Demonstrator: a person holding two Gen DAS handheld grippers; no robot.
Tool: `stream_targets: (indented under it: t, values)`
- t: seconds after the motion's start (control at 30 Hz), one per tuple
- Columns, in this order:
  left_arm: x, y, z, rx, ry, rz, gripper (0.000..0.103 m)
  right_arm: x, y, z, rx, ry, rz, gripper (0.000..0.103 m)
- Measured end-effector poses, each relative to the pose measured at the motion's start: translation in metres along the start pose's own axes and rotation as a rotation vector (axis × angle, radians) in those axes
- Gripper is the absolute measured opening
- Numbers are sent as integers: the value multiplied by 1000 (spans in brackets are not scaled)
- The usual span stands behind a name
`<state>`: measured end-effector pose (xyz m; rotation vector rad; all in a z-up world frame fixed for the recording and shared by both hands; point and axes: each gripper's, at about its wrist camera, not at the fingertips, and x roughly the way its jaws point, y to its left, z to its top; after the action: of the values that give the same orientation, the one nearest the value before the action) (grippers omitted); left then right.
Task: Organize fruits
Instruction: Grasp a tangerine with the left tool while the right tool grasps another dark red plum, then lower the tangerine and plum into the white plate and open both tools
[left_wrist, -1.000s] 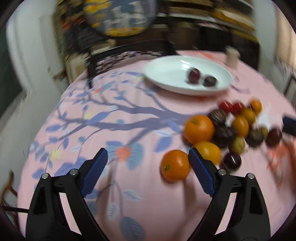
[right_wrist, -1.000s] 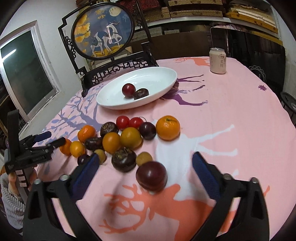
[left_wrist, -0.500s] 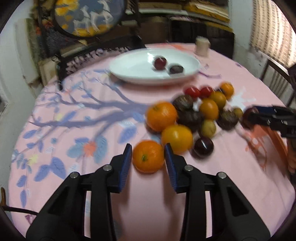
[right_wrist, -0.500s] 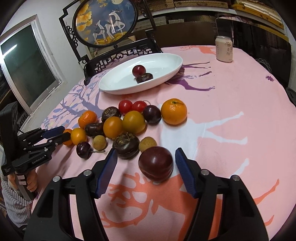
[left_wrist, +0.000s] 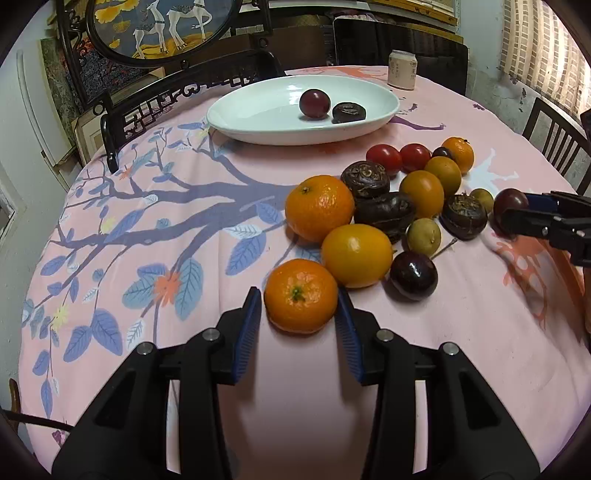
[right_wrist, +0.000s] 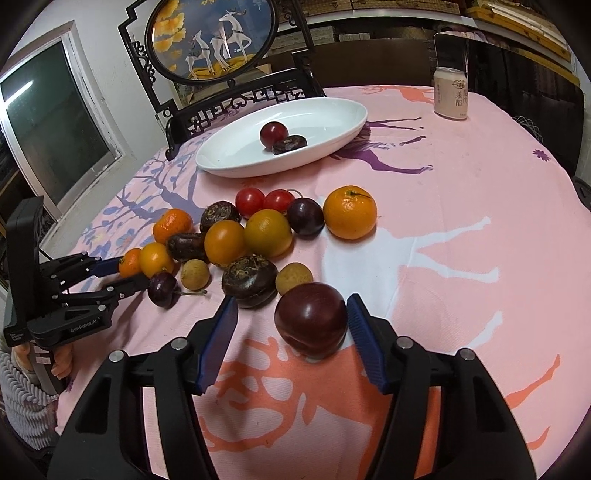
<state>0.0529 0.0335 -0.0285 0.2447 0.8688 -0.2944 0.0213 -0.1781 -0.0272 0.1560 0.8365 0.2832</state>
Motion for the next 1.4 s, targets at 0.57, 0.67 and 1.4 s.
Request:
stream_targets:
  t: [0.57, 0.67, 1.4]
  values:
    - [-17, 8, 55, -21, -102, 52, 37, -16, -9, 35, 75, -107, 29, 40]
    - [-2, 7, 96, -43, -104, 53, 37, -6, -4, 72, 81, -115, 42, 40]
    - [39, 25, 120, -122, -91, 119, 73, 28, -9, 126, 113, -203, 46, 62]
